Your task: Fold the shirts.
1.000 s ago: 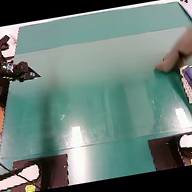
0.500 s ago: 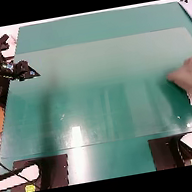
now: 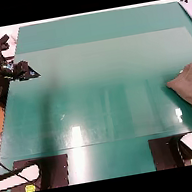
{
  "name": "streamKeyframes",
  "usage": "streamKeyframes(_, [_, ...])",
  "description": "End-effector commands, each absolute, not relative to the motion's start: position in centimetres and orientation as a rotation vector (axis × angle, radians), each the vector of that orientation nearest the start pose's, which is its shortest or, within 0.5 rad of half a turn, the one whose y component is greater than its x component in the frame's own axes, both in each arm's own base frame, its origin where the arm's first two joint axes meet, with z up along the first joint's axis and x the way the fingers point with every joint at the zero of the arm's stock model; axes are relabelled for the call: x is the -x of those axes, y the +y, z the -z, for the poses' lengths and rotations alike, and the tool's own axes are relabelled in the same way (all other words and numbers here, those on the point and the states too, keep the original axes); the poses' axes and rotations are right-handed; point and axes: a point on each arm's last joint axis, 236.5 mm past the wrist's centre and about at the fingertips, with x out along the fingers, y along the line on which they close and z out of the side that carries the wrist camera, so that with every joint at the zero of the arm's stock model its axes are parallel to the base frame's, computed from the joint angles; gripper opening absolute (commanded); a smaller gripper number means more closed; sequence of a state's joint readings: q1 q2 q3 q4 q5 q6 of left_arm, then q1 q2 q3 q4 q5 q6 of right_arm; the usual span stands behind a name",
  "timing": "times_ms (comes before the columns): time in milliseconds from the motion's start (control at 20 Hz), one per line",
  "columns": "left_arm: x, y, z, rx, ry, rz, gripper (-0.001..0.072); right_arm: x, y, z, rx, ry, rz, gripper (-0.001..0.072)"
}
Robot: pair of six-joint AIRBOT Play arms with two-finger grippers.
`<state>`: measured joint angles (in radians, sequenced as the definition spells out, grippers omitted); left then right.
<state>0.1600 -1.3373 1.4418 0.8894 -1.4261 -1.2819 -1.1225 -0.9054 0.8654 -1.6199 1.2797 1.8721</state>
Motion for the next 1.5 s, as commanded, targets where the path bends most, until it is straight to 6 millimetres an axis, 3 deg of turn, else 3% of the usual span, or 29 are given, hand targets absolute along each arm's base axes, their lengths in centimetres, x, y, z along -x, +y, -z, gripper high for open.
streamKeyframes(0, [-40.2, -8.4, -12.1, 0.372, 1.128, 0.536, 0.0023, -13.3, -27.4, -5.9, -0.821, 1.057, 1.149, 0.0719])
streamKeyframes(100, [-40.2, -8.4, -12.1, 0.367, 1.126, 0.539, 0.0023, -14.3, -29.9, -10.8, -0.740, 1.037, 1.183, 0.0719])
streamKeyframes(250, [-40.4, -8.5, -12.2, 0.372, 1.115, 0.539, 0.0023, -18.3, -33.2, -19.8, -0.603, 0.922, 1.145, 0.0719])
streamKeyframes(300, [-40.6, -8.7, -12.5, 0.383, 1.104, 0.546, 0.0023, -20.1, -33.7, -22.6, -0.579, 0.865, 1.120, 0.0718])
streamKeyframes(350, [-40.8, -9.1, -12.9, 0.396, 1.088, 0.562, 0.0023, -23.3, -33.5, -25.3, -0.543, 0.805, 1.026, 0.0702])
streamKeyframes(400, [-40.9, -9.5, -13.4, 0.407, 1.068, 0.585, 0.0023, -27.2, -32.2, -27.4, -0.507, 0.755, 0.883, 0.0582])
streamKeyframes(450, [-41.1, -10.2, -14.0, 0.432, 1.046, 0.613, 0.0023, -31.5, -29.8, -29.1, -0.477, 0.711, 0.704, 0.0294])
streamKeyframes(500, [-41.3, -10.8, -14.8, 0.464, 1.024, 0.637, 0.0023, -35.4, -26.2, -29.8, -0.468, 0.688, 0.522, 0.0114])
streamKeyframes(550, [-41.4, -11.6, -15.7, 0.496, 0.995, 0.672, 0.0023, -39.0, -21.8, -29.7, -0.490, 0.681, 0.336, 0.0037])
streamKeyframes(600, [-41.5, -12.5, -17.0, 0.512, 0.950, 0.732, 0.0023, -41.7, -16.8, -28.6, -0.538, 0.703, 0.167, 0.0023])
streamKeyframes(700, [-41.4, -14.3, -19.8, 0.550, 0.854, 0.852, 0.0022, -44.7, -6.3, -25.3, -0.593, 0.802, -0.161, 0.0022])
streamKeyframes(800, [-41.2, -15.5, -22.4, 0.619, 0.782, 0.936, 0.0022, -44.3, 4.4, -22.4, -0.507, 0.928, -0.479, 0.0022])
streamKeyframes(900, [-40.7, -16.2, -24.2, 0.668, 0.743, 1.000, 0.0022, -41.9, 13.6, -20.7, -0.393, 1.008, -0.724, 0.0022])
streamKeyframes(1000, [-40.2, -16.7, -24.8, 0.686, 0.739, 1.035, 0.0022, -39.6, 20.1, -20.0, -0.314, 1.042, -0.865, 0.0021])
streamKeyframes(1050, [-39.8, -17.0, -24.9, 0.672, 0.742, 1.045, 0.0022, -38.5, 22.4, -20.1, -0.272, 1.039, -0.923, 0.0021])
streamKeyframes(1100, [-39.3, -17.5, -25.0, 0.639, 0.739, 1.057, 0.0022, -37.7, 24.4, -20.2, -0.243, 1.031, -0.968, 0.0021])
streamKeyframes(1200, [-38.7, -18.6, -25.1, 0.590, 0.737, 1.060, 0.0021, -37.1, 26.1, -20.4, -0.228, 1.019, -0.998, 0.0021])
streamKeyframes(1450, [-37.8, -20.2, -25.1, 0.435, 0.713, 1.002, 0.0022, -36.8, 26.2, -20.4, -0.225, 1.024, -1.004, 0.0023])
